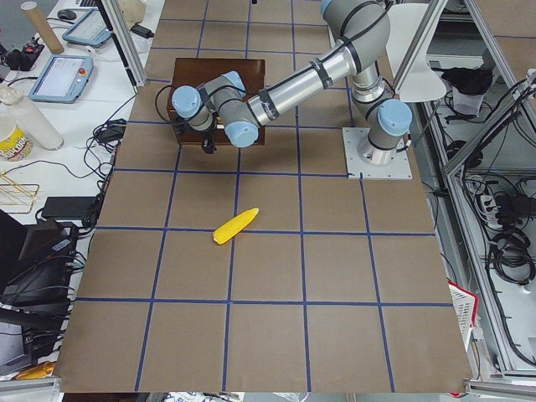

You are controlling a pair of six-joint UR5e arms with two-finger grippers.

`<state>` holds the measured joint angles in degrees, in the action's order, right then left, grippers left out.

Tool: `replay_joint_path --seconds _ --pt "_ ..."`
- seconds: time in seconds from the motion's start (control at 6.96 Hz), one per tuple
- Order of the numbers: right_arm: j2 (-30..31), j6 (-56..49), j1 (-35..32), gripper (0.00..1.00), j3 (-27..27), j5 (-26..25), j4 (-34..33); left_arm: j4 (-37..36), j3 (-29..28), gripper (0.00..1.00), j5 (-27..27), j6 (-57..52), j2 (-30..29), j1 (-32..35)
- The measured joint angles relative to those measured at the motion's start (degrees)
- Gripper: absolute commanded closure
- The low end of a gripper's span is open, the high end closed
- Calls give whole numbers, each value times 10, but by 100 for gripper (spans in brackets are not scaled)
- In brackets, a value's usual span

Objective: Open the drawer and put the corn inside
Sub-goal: 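Close the left gripper on the white drawer handle, then pull the drawer outward from the cabinet with the left gripper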

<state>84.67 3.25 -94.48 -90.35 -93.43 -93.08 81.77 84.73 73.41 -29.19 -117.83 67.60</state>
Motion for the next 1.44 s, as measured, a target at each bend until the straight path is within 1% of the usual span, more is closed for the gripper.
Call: replay_joint_path --seconds 0.29,0.72,1.44 --pt "0 0 0 0 0 0 0 2 0 0 2 0 0 -1" --pt "0 0 0 0 0 0 -1 -1 -3 0 25 -2 -2 -3" --pt "0 0 0 0 0 0 0 2 -9 0 41 -22 -2 -6"
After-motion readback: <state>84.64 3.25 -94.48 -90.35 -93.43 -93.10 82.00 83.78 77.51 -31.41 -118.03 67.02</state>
